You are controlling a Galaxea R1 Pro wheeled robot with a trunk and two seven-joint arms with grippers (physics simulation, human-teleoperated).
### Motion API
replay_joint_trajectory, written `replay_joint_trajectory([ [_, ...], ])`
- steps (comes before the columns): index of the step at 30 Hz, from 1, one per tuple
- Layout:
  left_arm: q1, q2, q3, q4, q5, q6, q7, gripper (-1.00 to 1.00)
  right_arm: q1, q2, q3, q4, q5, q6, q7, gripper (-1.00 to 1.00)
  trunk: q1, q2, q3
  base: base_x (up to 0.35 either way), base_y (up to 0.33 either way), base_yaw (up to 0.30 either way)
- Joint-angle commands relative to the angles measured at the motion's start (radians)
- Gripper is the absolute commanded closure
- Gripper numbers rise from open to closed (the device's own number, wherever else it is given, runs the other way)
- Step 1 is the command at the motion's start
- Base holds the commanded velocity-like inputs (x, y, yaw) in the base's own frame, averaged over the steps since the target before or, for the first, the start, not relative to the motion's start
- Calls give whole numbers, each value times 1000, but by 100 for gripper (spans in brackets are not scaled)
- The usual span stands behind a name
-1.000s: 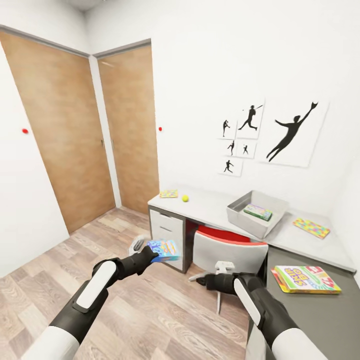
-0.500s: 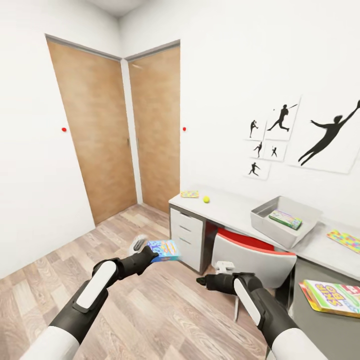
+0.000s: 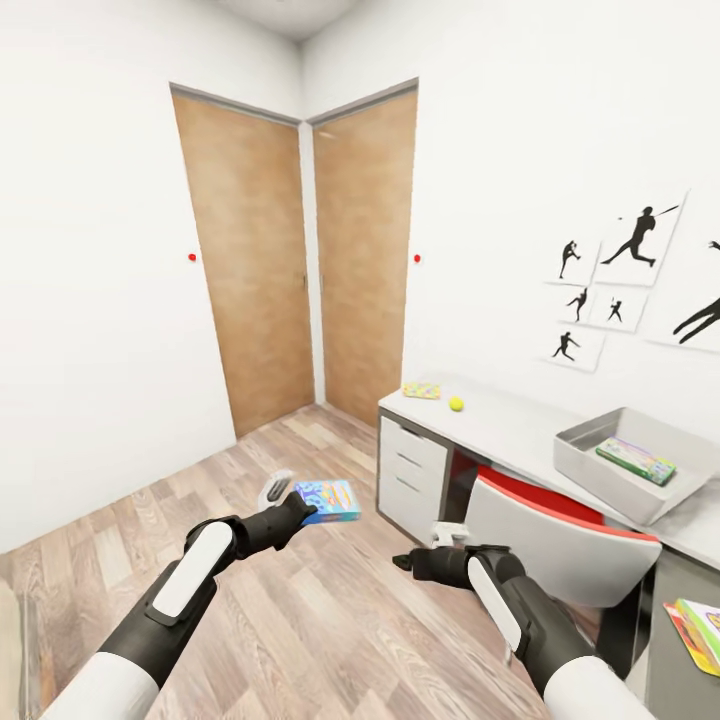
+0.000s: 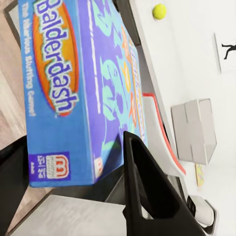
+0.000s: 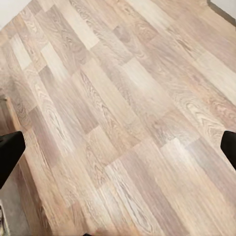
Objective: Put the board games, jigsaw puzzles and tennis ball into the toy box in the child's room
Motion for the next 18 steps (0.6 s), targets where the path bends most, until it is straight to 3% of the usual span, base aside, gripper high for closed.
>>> replay_joint_trajectory([
  [1, -1, 1, -2, -1, 13, -1, 9, 100, 0, -1, 2, -1, 2, 3, 3, -100, 0, -1, 0, 0, 0, 284],
  [8, -1, 1, -2, -1, 13, -1, 9, 100, 0, -1, 1, -1, 2, 3, 3, -100, 0, -1, 0, 0, 0, 189],
  [18, -1, 1, -2, 1, 13, -1, 9, 100, 0, -1, 0, -1, 2, 3, 3, -100, 0, -1, 0, 1, 0, 50],
])
